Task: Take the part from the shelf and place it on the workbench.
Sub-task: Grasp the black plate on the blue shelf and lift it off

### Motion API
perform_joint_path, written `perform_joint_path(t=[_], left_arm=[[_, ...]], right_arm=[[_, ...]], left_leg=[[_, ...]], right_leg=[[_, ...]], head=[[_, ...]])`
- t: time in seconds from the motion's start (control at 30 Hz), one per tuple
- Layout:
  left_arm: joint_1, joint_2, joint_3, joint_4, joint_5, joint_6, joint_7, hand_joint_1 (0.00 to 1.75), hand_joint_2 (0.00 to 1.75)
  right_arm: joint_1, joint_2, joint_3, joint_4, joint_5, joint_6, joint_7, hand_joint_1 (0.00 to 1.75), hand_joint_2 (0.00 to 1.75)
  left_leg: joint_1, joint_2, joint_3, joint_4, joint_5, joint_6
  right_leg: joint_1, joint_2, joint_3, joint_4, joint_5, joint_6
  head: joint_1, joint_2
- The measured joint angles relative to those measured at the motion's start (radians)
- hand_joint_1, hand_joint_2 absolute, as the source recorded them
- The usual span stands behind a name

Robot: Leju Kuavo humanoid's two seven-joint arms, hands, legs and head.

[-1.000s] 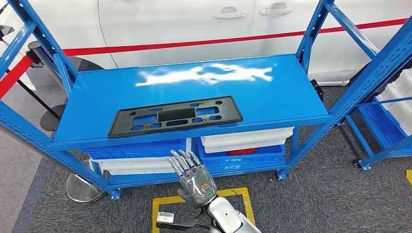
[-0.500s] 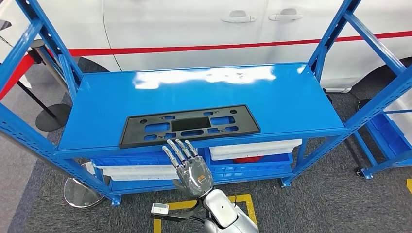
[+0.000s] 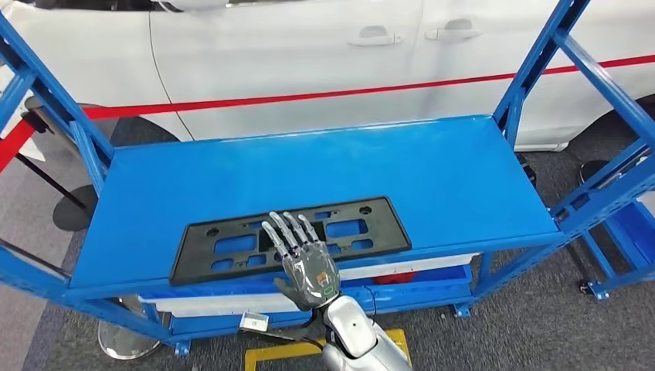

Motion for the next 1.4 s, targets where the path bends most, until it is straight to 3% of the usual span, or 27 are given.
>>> perform_joint_path(t=[0.03,0.07,0.13,0.17,0.2,0.23,0.3,0.37,0.47,0.5,0.53,0.57,0.63,0.67,0.73,0.83,0.9,0.97,1.0,1.03,1.07,1.1,1.17,1.2,1.33,1.4], left_arm=[[0.001,0.002,-0.001,0.001,-0.001,0.004,0.001,0.00,0.00],[0.003,0.004,-0.003,0.001,-0.004,0.010,0.002,0.00,0.00],[0.007,0.005,-0.008,0.004,-0.010,0.022,0.003,0.00,0.00],[0.007,0.005,-0.012,0.006,-0.013,0.026,0.005,0.00,0.00],[0.006,0.006,-0.016,0.007,-0.016,0.030,0.007,0.00,0.00],[0.005,0.006,-0.019,0.008,-0.018,0.033,0.010,0.00,0.00],[0.000,0.006,-0.023,0.008,-0.024,0.036,0.015,0.00,0.00],[-0.007,0.007,-0.028,0.008,-0.029,0.037,0.019,0.00,0.00],[-0.017,0.007,-0.038,0.008,-0.033,0.037,0.022,0.00,0.00],[-0.019,0.008,-0.041,0.008,-0.033,0.037,0.023,0.00,0.00],[-0.019,0.008,-0.043,0.008,-0.034,0.036,0.024,0.00,0.00],[-0.020,0.008,-0.045,0.008,-0.034,0.036,0.025,0.00,0.00],[-0.022,0.008,-0.047,0.008,-0.033,0.035,0.025,0.00,0.00],[-0.024,0.008,-0.047,0.008,-0.033,0.035,0.025,0.00,0.00],[-0.026,0.008,-0.048,0.008,-0.032,0.034,0.025,0.00,0.00],[-0.025,0.010,-0.048,0.008,-0.026,0.036,0.022,0.00,0.00],[-0.022,0.013,-0.048,0.008,-0.016,0.038,0.018,0.00,0.00],[-0.015,0.014,-0.048,0.008,-0.007,0.042,0.013,0.00,0.00],[-0.011,0.015,-0.047,0.008,-0.001,0.044,0.010,0.00,0.44],[-0.006,0.016,-0.046,0.008,0.005,0.046,0.005,0.00,0.87],[-0.003,0.018,-0.045,0.008,0.012,0.048,0.000,0.00,1.31],[0.000,0.020,-0.044,0.008,0.018,0.051,-0.005,0.00,1.75],[0.004,0.022,-0.041,0.009,0.028,0.059,-0.019,0.00,1.75],[0.007,0.023,-0.039,0.009,0.033,0.062,-0.028,0.00,1.75],[0.022,0.023,-0.028,0.012,0.063,0.065,-0.061,0.00,1.75],[0.028,0.023,-0.020,0.014,0.077,0.075,-0.064,0.00,1.75]], right_arm=[[0.000,0.001,-0.004,-0.002,-0.002,0.000,0.005,0.00,1.75],[0.000,0.001,-0.008,-0.002,-0.001,0.000,0.010,0.14,1.75],[-0.002,0.001,-0.011,0.006,0.004,0.000,0.023,0.90,1.75],[-0.007,0.001,-0.012,0.015,0.007,0.003,0.032,1.31,1.75],[-0.014,0.001,-0.013,0.027,0.012,0.012,0.043,1.58,1.75],[-0.024,0.002,-0.014,0.039,0.019,0.026,0.057,1.64,1.75],[-0.053,0.003,-0.013,0.064,0.038,0.077,0.086,1.71,1.75],[-0.092,0.002,-0.009,0.090,0.055,0.139,0.109,1.75,1.75],[-0.142,-0.006,0.004,0.133,0.071,0.222,0.123,1.75,1.75],[-0.153,-0.011,0.010,0.145,0.073,0.246,0.125,1.75,1.75],[-0.164,-0.016,0.016,0.156,0.074,0.272,0.126,1.75,1.75],[-0.176,-0.021,0.023,0.165,0.075,0.296,0.127,1.75,1.75],[-0.208,-0.030,0.040,0.179,0.077,0.347,0.128,1.75,1.75],[-0.225,-0.034,0.049,0.186,0.078,0.366,0.129,1.75,1.75],[-0.248,-0.041,0.062,0.195,0.078,0.387,0.130,1.75,1.75],[-0.269,-0.047,0.076,0.200,0.060,0.403,0.133,1.75,1.75],[-0.276,-0.053,0.079,0.198,0.030,0.407,0.139,1.75,1.75],[-0.277,-0.063,0.079,0.185,-0.011,0.403,0.141,1.75,1.75],[-0.275,-0.069,0.079,0.172,-0.039,0.395,0.139,1.75,1.75],[-0.271,-0.075,0.077,0.152,-0.075,0.384,0.132,1.75,1.75],[-0.266,-0.081,0.074,0.125,-0.118,0.372,0.122,1.75,1.75],[-0.259,-0.087,0.067,0.090,-0.168,0.360,0.109,1.75,1.75],[-0.242,-0.100,0.050,0.003,-0.287,0.337,0.071,1.75,1.75],[-0.229,-0.105,0.039,-0.049,-0.359,0.326,0.044,1.75,1.75],[-0.144,-0.121,-0.013,-0.307,-0.738,0.285,-0.109,1.75,1.75],[-0.094,-0.129,-0.042,-0.440,-0.957,0.286,-0.183,1.75,1.75]], left_leg=[[0.008,0.002,-0.056,0.043,-0.023,-0.014],[0.016,0.003,-0.090,0.027,-0.028,-0.025],[0.023,0.008,-0.095,-0.085,0.112,-0.029],[0.023,0.010,-0.098,-0.121,0.174,-0.024],[0.021,0.012,-0.102,-0.139,0.217,-0.016],[0.018,0.012,-0.106,-0.139,0.227,-0.006],[0.017,0.010,-0.104,-0.139,0.226,0.009],[0.019,0.010,-0.097,-0.146,0.221,0.022],[0.019,0.010,-0.088,-0.148,0.212,0.031],[0.018,0.009,-0.084,-0.148,0.208,0.032],[0.018,0.007,-0.079,-0.148,0.204,0.031],[0.018,0.005,-0.072,-0.148,0.200,0.030],[0.016,0.003,-0.059,-0.148,0.193,0.026],[0.014,0.002,-0.055,-0.148,0.190,0.022],[0.013,0.001,-0.053,-0.150,0.187,0.012],[0.014,0.002,-0.054,-0.142,0.176,-0.003],[0.016,0.003,-0.087,-0.063,0.126,-0.008],[0.017,0.003,-0.147,0.070,0.063,-0.013],[0.017,0.003,-0.167,0.114,0.051,-0.015],[0.018,0.003,-0.171,0.122,0.059,-0.017],[0.019,0.004,-0.155,0.090,0.085,-0.018],[0.021,0.004,-0.122,0.024,0.122,-0.019],[0.022,0.003,-0.064,-0.094,0.164,-0.016],[0.021,0.002,-0.051,-0.123,0.169,-0.011],[0.019,0.001,-0.049,-0.132,0.168,0.016],[0.020,0.002,-0.047,-0.136,0.170,0.028]], right_leg=[[-0.010,0.001,0.043,-0.010,-0.024,0.007],[-0.016,0.003,0.070,-0.008,-0.046,0.015],[-0.019,0.005,0.094,0.002,-0.077,0.028],[-0.019,0.005,0.098,0.007,-0.090,0.035],[-0.018,0.005,0.098,0.012,-0.100,0.043],[-0.018,0.006,0.098,0.014,-0.106,0.049],[-0.022,0.004,0.097,0.014,-0.116,0.062],[-0.025,-0.001,0.069,0.071,-0.148,0.073],[-0.026,-0.005,-0.051,0.263,-0.211,0.082],[-0.026,-0.005,-0.084,0.300,-0.208,0.082],[-0.026,-0.005,-0.100,0.303,-0.185,0.081],[-0.025,-0.005,-0.095,0.265,-0.142,0.078],[-0.021,-0.005,-0.052,0.130,-0.051,0.064],[-0.017,-0.005,-0.032,0.074,-0.027,0.057],[-0.011,-0.004,-0.018,0.032,-0.021,0.048],[-0.015,-0.006,-0.008,0.015,-0.015,0.035],[-0.020,-0.009,-0.001,0.006,-0.010,0.027],[-0.018,-0.011,0.000,0.006,-0.011,0.023],[-0.017,-0.011,0.000,0.007,-0.012,0.023],[-0.017,-0.010,0.001,0.009,-0.014,0.023],[-0.018,-0.008,0.002,0.011,-0.016,0.025],[-0.019,-0.006,0.004,0.016,-0.021,0.028],[-0.017,-0.002,0.001,0.030,-0.031,0.039],[-0.014,0.000,-0.002,0.036,-0.034,0.043],[-0.016,0.002,-0.008,0.049,-0.047,0.061],[-0.019,-0.002,-0.039,0.119,-0.093,0.070]], head=[[-0.001,0.000],[-0.001,0.000],[-0.001,0.000],[0.000,0.000],[0.001,0.000],[0.002,0.000],[0.003,0.000],[0.005,0.000],[0.006,0.000],[0.006,0.000],[0.006,0.000],[0.006,0.000],[0.005,0.000],[0.006,0.000],[0.006,0.000],[0.006,0.000],[0.005,0.000],[0.004,0.000],[0.004,0.000],[0.004,0.000],[0.004,0.000],[0.004,0.000],[0.004,0.000],[0.005,0.000],[0.006,0.000],[0.007,0.000]])
